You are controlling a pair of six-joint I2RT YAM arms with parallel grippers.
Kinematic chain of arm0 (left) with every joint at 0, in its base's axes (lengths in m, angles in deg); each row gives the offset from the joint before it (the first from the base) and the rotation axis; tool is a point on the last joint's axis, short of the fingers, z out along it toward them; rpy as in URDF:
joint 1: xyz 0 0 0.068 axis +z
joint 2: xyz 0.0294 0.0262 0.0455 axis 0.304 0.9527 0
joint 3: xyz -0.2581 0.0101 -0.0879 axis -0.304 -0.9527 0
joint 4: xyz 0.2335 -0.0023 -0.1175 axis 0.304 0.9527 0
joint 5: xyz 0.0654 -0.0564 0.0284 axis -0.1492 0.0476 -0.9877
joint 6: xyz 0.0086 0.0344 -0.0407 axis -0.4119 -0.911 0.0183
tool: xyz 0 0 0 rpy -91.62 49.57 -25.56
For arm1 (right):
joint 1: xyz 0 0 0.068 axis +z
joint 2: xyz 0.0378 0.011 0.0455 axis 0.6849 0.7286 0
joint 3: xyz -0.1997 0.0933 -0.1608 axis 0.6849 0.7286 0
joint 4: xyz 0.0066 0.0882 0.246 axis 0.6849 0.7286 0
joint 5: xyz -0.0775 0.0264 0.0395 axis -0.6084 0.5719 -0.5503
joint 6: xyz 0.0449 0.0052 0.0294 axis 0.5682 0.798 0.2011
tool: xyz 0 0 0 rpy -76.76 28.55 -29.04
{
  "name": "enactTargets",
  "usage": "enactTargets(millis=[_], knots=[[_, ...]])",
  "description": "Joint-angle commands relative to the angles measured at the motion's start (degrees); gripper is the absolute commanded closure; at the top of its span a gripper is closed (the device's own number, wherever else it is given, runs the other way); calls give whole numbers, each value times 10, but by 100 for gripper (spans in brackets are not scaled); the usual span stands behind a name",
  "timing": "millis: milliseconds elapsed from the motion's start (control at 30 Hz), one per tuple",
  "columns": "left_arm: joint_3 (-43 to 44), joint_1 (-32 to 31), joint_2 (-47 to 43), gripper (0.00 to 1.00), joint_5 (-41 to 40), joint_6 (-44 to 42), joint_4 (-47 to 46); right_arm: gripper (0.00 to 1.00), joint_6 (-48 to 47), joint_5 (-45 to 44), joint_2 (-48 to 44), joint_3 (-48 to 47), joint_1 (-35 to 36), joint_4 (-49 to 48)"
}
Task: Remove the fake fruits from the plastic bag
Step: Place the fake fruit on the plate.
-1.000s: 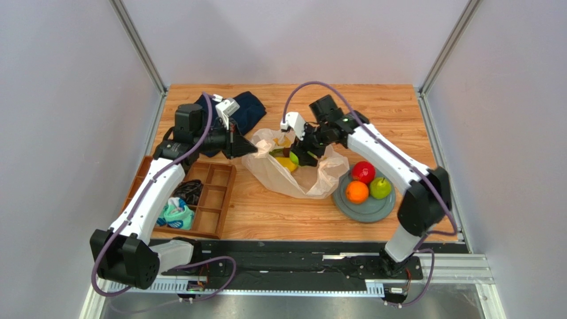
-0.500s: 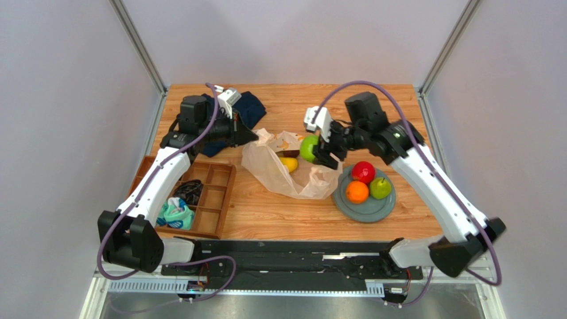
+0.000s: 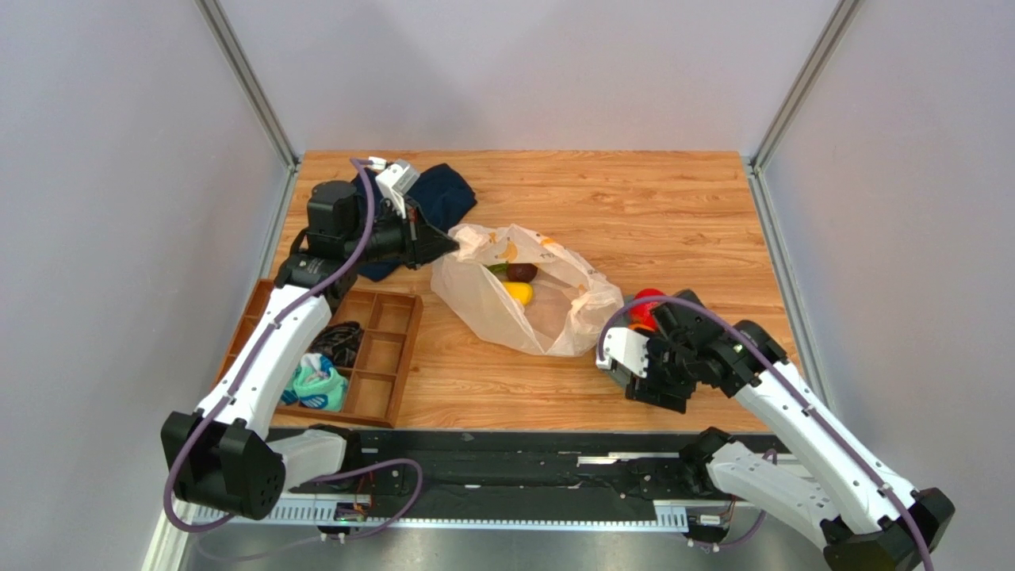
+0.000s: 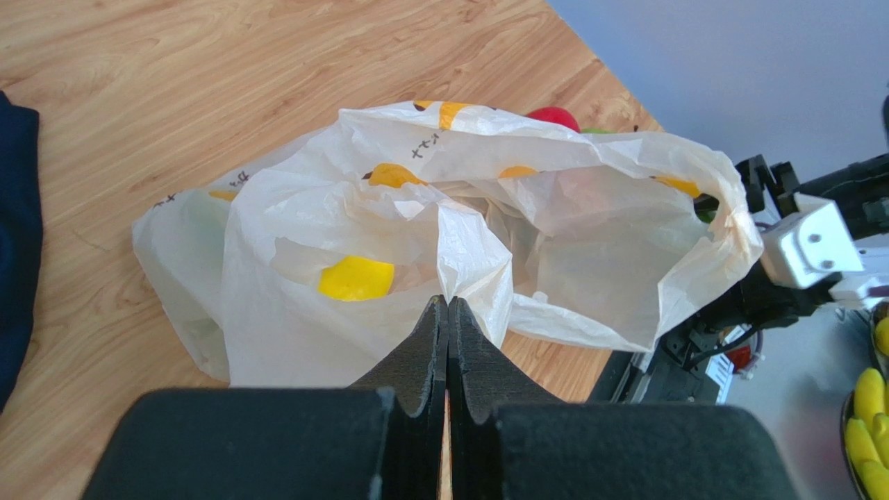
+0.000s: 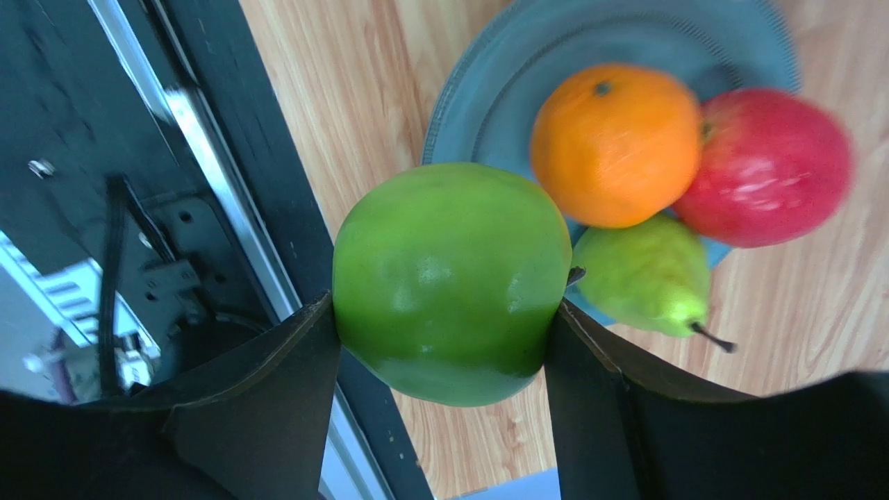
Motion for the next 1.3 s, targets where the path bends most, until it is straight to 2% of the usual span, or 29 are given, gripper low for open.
enactTargets(millis=[0,400,500,600,633,733,800,833,967,1100,1200,1233,1267], knots=[[-2,4,-19,100,-3,-8,-5,59,-60,-74,-26,59,-1,-40],[8,24,-42,100,-3,-23,26,55,-126,-168,-36,164,-1,-169],[3,28,-50,100,-3,-25,30,49,-135,-182,-43,182,-2,-181],[-4,31,-59,100,0,-23,31,37,-140,-190,-58,194,-1,-185],[-5,32,-63,100,0,-22,31,30,-140,-190,-65,195,-1,-185],[-10,32,-67,100,3,-21,31,20,-142,-171,-98,180,-2,-167],[-14,32,-66,100,6,-19,27,13,-139,-136,-123,149,-2,-134],[-19,32,-68,100,9,-13,23,0,-137,-124,-130,136,-2,-123],[-28,32,-70,100,16,3,11,0,-136,-85,-141,70,-2,-63],[-41,32,-74,100,20,15,14,0,-127,-33,-106,-38,-1,-51],[-77,32,-87,100,19,33,-3,2,-56,37,-28,-154,-1,-90],[-97,32,-97,100,20,37,-4,3,-34,61,32,-225,-1,-99],[-104,33,-100,100,20,39,-4,6,19,107,61,-256,0,-105]])
